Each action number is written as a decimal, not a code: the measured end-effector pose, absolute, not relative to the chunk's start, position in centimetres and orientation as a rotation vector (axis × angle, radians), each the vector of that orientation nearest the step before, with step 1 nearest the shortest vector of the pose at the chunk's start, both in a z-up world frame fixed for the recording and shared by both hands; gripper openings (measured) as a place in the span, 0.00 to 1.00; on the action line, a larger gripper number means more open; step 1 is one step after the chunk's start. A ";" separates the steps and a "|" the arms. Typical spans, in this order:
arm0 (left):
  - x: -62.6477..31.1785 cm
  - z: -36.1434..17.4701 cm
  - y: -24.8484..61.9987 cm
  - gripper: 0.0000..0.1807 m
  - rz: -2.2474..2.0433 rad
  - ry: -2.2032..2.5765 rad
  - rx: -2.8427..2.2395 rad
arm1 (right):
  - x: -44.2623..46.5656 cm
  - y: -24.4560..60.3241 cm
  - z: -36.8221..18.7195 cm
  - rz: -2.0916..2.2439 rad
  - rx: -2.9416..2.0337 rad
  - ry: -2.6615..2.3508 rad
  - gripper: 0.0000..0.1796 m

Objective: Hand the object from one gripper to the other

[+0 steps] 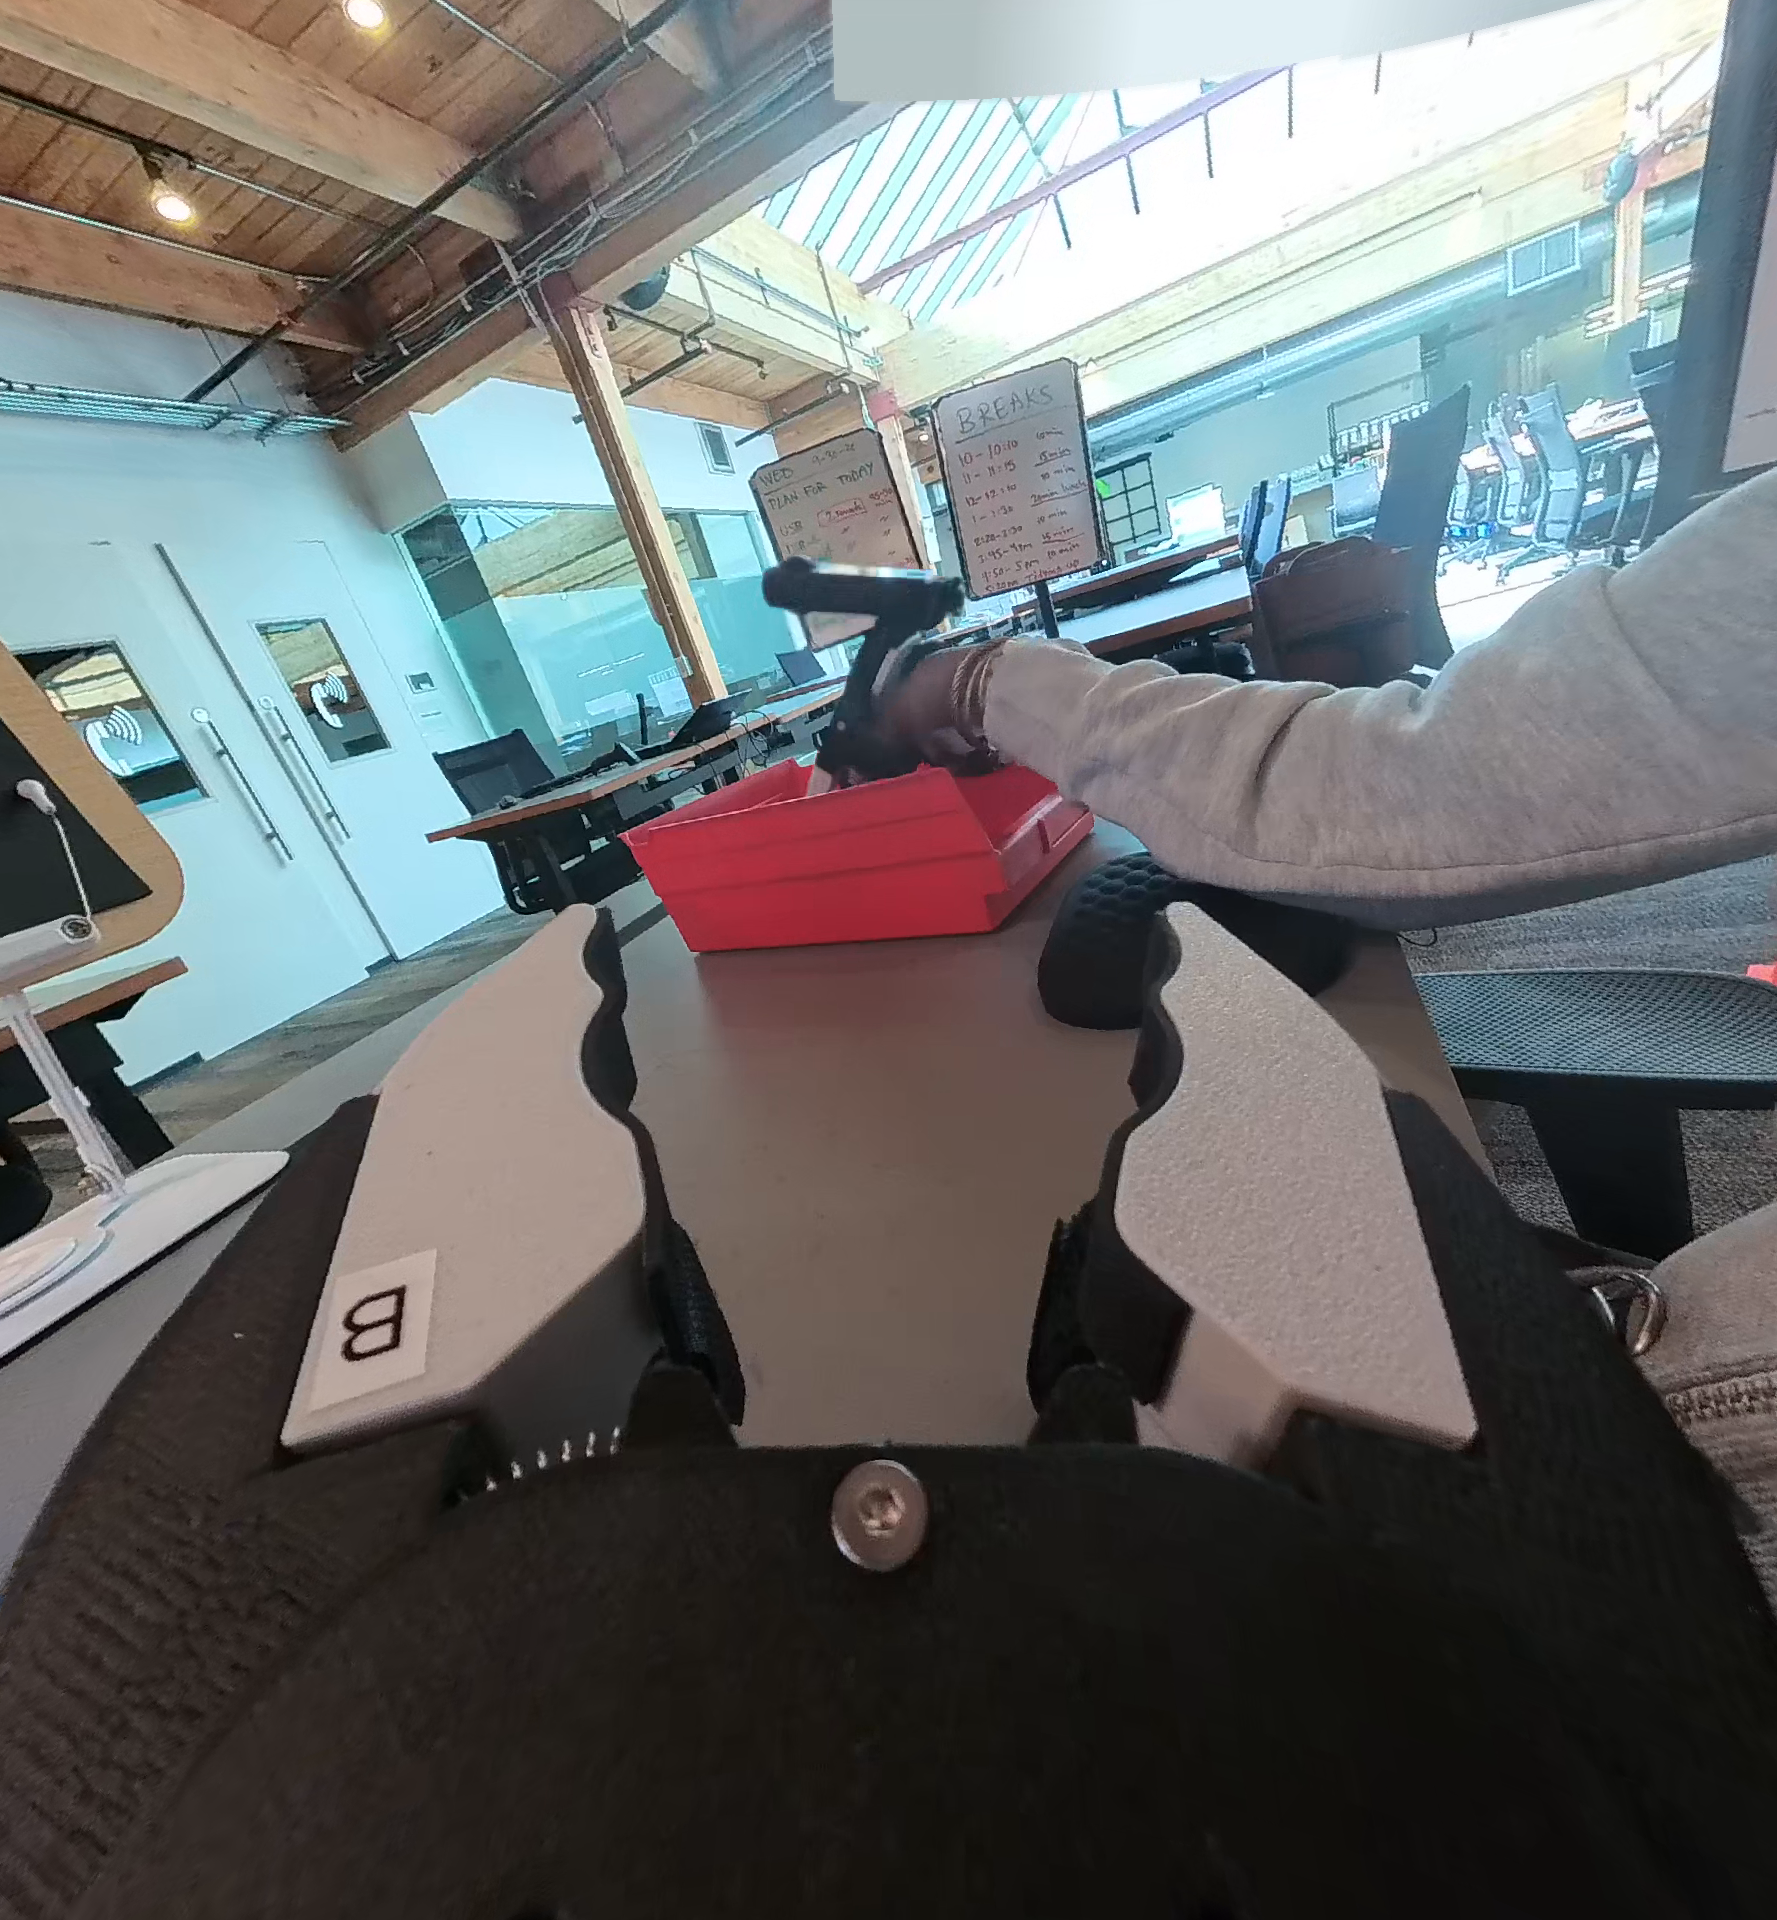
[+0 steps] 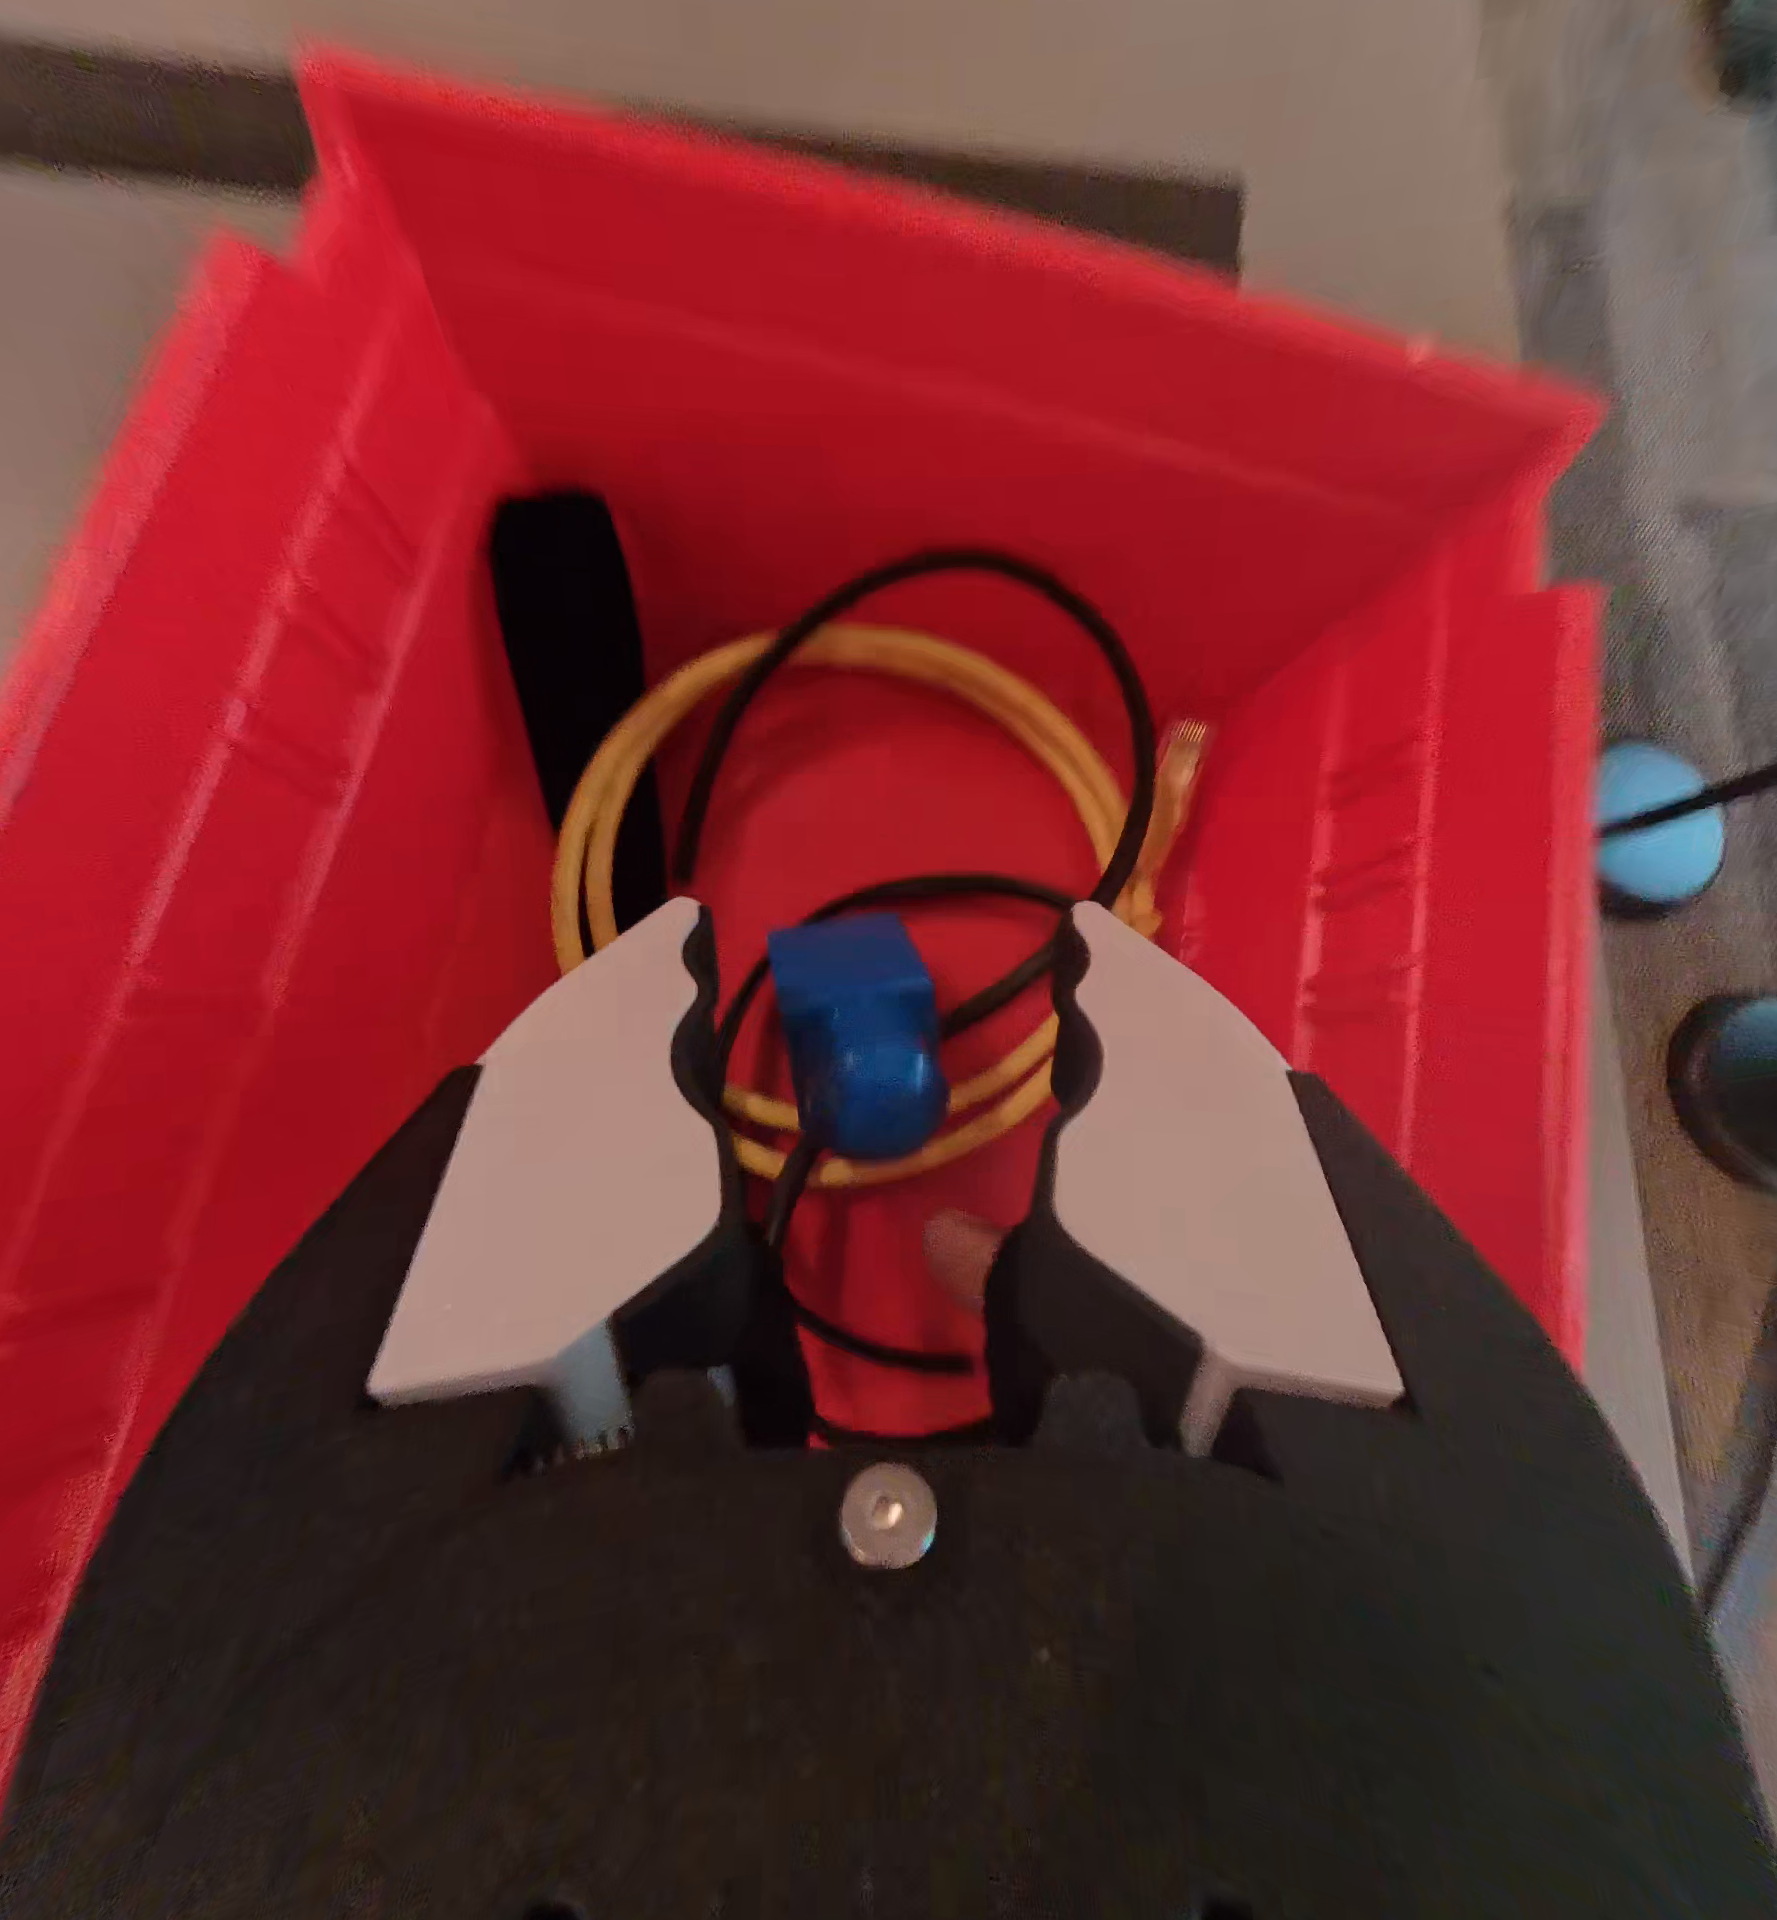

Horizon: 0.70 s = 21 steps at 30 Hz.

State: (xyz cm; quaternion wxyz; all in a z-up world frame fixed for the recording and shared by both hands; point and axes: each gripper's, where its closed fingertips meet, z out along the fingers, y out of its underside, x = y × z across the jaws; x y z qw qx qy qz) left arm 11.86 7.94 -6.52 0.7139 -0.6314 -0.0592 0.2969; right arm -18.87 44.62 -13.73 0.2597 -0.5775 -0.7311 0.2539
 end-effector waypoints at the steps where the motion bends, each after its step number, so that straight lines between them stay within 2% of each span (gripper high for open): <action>1: 11.8 -6.5 7.9 0.52 0.659 -0.131 -1.397 | -19.3 44.6 -12.8 0.738 -1.525 -1.931 0.36; 6: 11.9 -6.3 7.9 0.52 0.667 -0.114 -1.382 | -20.7 44.8 -9.8 0.910 -1.312 -1.661 0.42; 15: 12.1 -6.2 8.0 0.52 0.702 -0.079 -1.369 | -19.3 41.9 -3.6 1.131 -1.015 -1.376 0.41; 19: 12.0 -5.9 7.8 0.51 0.709 -0.088 -1.353 | -18.0 39.8 -3.4 1.172 -0.911 -1.373 0.44; 21: 12.0 -5.8 7.7 0.51 0.718 -0.093 -1.348 | -17.2 39.4 -3.0 1.155 -0.841 -1.346 0.42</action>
